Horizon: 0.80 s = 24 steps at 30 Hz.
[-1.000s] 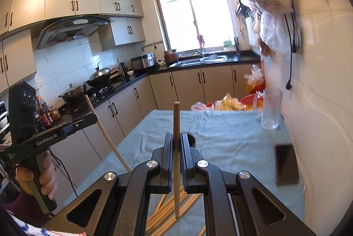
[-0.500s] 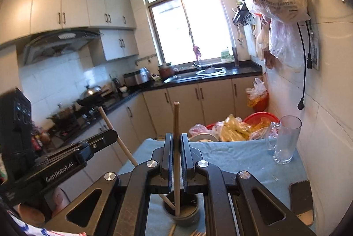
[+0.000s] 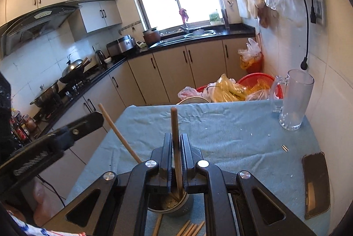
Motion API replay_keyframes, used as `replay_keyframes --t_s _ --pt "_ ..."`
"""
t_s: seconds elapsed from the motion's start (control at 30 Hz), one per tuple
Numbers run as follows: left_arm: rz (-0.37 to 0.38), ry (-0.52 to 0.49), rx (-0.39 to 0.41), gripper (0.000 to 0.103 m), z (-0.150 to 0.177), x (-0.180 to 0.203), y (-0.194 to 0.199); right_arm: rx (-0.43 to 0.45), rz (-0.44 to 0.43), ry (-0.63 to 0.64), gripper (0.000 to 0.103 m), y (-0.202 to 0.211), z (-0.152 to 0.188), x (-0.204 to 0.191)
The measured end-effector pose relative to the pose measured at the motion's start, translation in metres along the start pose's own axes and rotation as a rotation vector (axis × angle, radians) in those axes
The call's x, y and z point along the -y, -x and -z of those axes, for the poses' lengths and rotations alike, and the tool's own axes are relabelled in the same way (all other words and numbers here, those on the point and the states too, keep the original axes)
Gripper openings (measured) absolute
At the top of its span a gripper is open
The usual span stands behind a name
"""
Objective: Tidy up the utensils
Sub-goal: 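Open both grippers to drop the chopsticks into the black cup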
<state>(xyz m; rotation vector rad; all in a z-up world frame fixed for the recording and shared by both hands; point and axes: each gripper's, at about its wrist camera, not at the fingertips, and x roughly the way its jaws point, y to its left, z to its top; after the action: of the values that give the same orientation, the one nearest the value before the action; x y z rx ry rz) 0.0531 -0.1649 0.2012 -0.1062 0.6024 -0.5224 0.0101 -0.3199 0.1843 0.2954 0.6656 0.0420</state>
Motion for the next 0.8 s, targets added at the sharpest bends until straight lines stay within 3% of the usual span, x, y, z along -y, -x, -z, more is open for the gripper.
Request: replay_keyframes --t_s 0.03,0.07,0.13,0.4,0.5,0.63,0.8 --pt "-0.002 0.004 0.010 0.039 0.000 -0.001 0.003 -0.001 0.002 -0.002 0.018 -0.001 -0.001 0.001" --pt "-0.005 0.009 0.020 0.042 0.000 -0.003 0.007 0.002 0.004 -0.003 0.032 0.000 -0.002 0.002" --pt "-0.008 0.020 0.034 0.044 0.000 -0.005 0.016 0.015 0.010 0.000 0.043 0.003 -0.004 0.001" --pt "-0.054 0.039 0.090 0.045 0.020 -0.024 0.072 0.064 0.047 -0.004 0.054 0.037 0.001 0.003" --pt "-0.073 0.058 0.094 0.052 0.038 -0.035 0.089 0.057 0.065 -0.020 0.060 0.054 0.015 0.012" --pt "-0.110 0.082 0.028 0.055 0.075 -0.050 0.092 0.001 0.112 -0.046 0.064 0.067 0.050 0.033" --pt "-0.125 0.096 -0.144 0.055 0.129 -0.053 0.062 -0.156 0.136 -0.126 0.064 0.061 0.111 0.071"
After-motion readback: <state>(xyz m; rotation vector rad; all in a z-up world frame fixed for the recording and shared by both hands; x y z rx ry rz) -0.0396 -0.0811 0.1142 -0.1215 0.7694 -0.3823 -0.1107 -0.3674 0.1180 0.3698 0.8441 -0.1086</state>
